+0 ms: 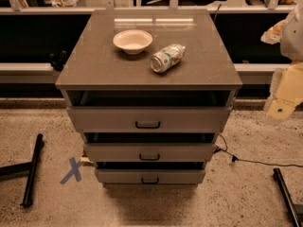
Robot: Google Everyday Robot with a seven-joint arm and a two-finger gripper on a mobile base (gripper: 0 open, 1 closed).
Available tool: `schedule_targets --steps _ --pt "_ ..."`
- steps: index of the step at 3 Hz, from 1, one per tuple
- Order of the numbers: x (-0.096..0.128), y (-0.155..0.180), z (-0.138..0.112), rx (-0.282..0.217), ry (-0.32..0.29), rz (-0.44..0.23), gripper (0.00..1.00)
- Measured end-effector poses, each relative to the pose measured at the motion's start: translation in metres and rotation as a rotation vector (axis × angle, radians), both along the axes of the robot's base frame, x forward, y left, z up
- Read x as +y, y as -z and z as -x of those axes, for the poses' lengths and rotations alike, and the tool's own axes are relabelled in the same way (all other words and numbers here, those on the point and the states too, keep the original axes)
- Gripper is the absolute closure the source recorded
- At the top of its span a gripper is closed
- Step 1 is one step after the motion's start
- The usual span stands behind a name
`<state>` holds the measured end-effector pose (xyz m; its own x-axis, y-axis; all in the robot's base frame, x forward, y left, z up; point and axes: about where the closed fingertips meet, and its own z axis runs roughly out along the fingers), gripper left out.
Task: Open middle drawer
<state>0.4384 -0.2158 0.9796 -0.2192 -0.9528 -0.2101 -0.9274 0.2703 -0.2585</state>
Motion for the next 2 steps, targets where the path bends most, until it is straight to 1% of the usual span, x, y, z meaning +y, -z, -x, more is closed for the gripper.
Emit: schedule_targets --steps 1,2 --pt "0.0 0.0 0.0 0.0 0.0 0.0 0.0" --pt "0.006 0.011 0.005 0.004 -0.044 -0.039 0.0"
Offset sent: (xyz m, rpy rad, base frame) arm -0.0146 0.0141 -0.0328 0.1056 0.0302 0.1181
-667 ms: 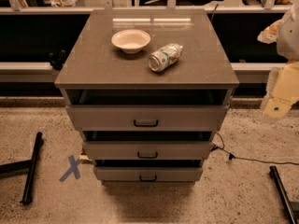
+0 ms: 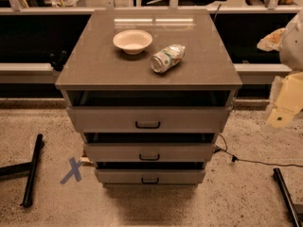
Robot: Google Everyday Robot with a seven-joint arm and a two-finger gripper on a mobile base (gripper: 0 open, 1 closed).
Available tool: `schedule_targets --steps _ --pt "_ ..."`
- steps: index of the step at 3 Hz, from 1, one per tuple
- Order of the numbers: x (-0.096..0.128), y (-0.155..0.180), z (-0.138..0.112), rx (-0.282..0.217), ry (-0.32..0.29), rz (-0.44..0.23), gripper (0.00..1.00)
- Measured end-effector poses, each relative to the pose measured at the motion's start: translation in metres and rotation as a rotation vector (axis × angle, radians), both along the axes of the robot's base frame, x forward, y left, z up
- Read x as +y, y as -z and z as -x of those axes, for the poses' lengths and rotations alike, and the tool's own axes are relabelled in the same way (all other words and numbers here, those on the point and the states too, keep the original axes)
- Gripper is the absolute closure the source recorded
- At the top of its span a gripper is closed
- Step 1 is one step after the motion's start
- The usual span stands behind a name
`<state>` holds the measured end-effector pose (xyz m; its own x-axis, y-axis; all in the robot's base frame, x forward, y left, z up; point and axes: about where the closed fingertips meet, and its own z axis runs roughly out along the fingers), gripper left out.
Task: Open middle drawer
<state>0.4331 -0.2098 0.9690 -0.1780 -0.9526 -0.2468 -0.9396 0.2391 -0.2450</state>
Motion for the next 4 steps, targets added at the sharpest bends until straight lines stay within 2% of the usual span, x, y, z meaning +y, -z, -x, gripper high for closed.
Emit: schedule_targets --steps 1,2,3,4 --pt "0.03 0.041 0.024 0.005 -0.103 -0.092 0.0" --pt "0.034 0.106 0.02 0.036 -0.183 -0.153 0.0" --pt "0.034 0.106 0.02 0.036 -0.183 -0.153 0.0" --pt "0.028 0.127 0.015 0.019 -0.168 -0.077 0.0"
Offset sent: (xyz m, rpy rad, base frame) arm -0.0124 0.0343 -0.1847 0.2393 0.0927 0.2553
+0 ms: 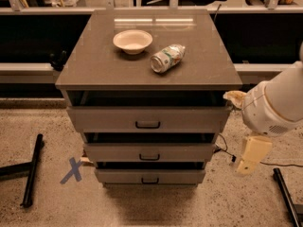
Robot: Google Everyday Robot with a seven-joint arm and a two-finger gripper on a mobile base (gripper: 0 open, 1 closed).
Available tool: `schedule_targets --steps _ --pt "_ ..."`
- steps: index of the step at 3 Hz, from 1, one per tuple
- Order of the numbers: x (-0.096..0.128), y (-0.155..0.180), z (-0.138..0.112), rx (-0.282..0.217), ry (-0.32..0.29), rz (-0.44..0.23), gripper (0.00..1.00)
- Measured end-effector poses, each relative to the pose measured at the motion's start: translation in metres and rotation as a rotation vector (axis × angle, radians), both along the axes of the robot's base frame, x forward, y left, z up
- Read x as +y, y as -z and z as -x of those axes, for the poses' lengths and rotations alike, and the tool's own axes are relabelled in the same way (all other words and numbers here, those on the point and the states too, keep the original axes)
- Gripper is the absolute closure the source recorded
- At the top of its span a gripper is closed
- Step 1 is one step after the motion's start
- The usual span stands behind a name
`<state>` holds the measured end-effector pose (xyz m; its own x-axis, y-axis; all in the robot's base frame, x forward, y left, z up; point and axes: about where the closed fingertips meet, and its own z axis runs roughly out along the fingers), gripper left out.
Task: Open middle drawer
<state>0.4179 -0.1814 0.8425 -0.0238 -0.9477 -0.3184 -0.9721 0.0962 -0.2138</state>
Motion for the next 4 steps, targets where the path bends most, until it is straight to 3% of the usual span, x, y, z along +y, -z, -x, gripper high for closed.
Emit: schedule_targets --steps 1,2,3,4 --pt "-0.018 0.059 -0.008 0.0 -0.003 0.104 0.0" --pt "-0.035 0.13 -0.017 0.041 -0.015 0.168 0.0" --pt "-0.043 0.198 -0.024 0.152 -0.015 0.197 0.0" --pt "-0.043 0.22 -0.023 0.192 -0.019 0.195 0.0"
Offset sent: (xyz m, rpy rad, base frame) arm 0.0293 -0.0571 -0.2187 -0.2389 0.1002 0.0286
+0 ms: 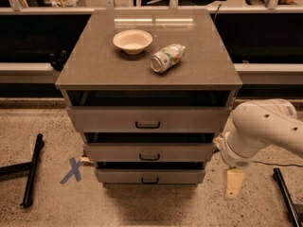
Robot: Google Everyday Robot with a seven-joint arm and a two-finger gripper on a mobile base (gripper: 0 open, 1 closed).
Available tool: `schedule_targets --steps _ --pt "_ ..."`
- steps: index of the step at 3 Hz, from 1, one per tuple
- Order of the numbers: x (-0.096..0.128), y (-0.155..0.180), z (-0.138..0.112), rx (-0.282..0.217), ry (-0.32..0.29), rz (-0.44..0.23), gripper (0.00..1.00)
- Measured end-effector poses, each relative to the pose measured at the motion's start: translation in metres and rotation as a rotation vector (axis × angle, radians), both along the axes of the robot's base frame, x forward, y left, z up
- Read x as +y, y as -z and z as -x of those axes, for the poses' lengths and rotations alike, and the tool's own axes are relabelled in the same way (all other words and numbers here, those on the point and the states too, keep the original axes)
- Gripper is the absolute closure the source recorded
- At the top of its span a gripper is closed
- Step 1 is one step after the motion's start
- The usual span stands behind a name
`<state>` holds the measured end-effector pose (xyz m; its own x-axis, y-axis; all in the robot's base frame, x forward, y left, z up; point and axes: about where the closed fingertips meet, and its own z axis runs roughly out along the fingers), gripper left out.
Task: Open middle drawer
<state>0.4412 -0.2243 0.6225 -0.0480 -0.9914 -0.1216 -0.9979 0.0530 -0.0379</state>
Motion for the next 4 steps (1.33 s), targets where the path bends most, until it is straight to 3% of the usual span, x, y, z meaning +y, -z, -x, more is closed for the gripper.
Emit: schedule_targets --steps 1,2,4 --pt "0.0 0.0 0.0 0.0 0.0 0.0 0.0" --pt "0.012 0.027 -0.015 -0.013 -0.015 0.017 0.0" --pt "0.037 0.087 -0.072 -0.085 -0.061 0.037 0.0"
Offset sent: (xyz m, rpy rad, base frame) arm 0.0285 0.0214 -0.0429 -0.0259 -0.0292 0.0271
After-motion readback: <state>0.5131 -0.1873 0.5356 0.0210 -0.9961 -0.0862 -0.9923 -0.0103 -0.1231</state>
